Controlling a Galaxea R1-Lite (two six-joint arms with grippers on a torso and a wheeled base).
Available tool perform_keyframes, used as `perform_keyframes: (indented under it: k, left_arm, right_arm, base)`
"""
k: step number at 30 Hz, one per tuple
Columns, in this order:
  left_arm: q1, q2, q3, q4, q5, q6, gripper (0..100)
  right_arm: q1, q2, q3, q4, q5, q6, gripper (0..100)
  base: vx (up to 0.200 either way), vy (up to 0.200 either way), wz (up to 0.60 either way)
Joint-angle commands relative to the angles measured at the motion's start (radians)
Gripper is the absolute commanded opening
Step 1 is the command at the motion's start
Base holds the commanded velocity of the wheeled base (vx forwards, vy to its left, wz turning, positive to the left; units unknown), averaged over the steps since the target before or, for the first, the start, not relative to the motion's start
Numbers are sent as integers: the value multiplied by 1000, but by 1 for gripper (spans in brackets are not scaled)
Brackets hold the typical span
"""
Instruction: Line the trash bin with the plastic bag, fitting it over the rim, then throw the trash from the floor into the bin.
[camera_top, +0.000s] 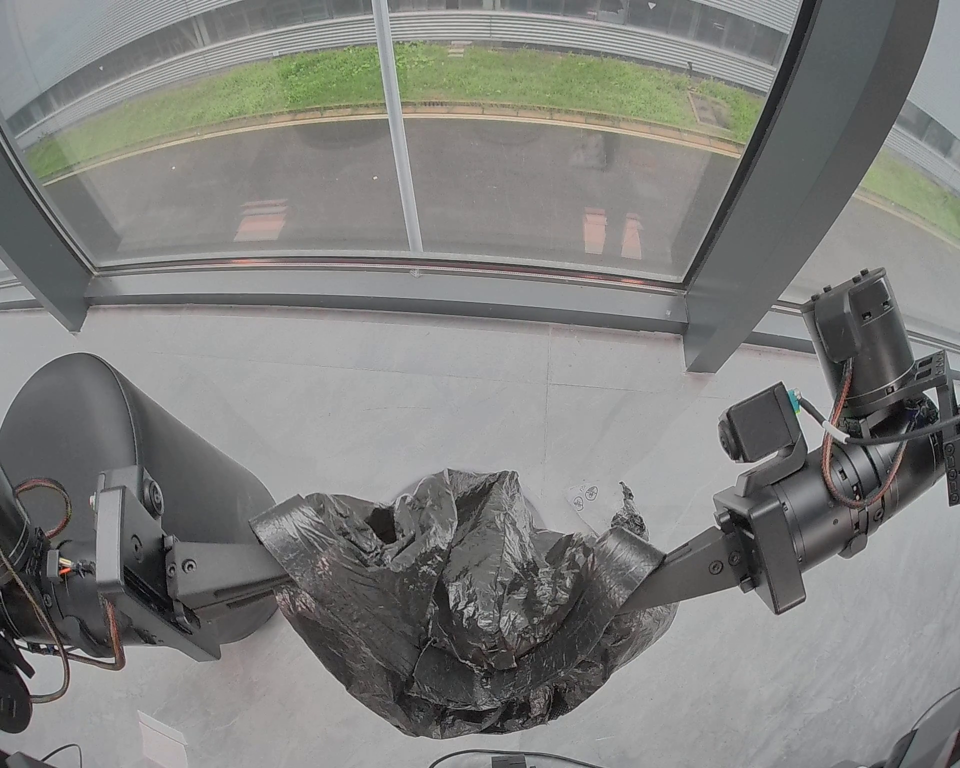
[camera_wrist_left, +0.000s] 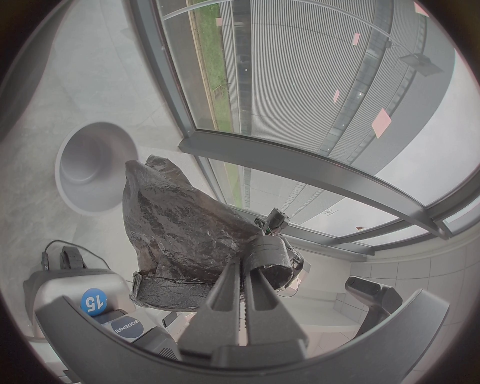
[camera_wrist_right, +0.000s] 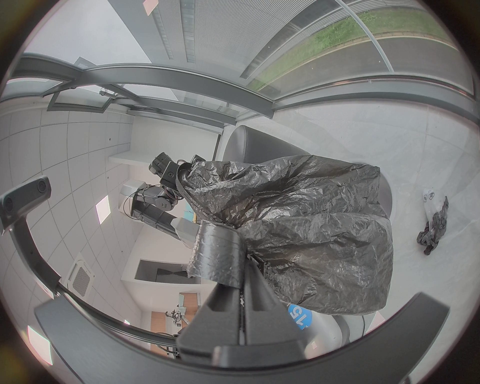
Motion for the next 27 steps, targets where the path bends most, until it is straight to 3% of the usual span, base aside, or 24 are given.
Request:
perform_keyframes:
  k: [1, 13, 27]
  left_arm:
    - [3, 36, 17, 0, -3, 2, 0]
    - [15, 117, 16, -3, -3, 9, 0]
    - [44, 258, 5, -6, -2, 45, 0]
  right_arm:
    - [0, 30, 24, -10, 5, 0, 0]
    - [-3, 173, 142, -330, 3, 58, 0]
    - [-10, 339, 142, -508, 0, 61, 0]
  base:
    - [0, 0, 0]
    - [0, 0, 0]
    - [0, 0, 0]
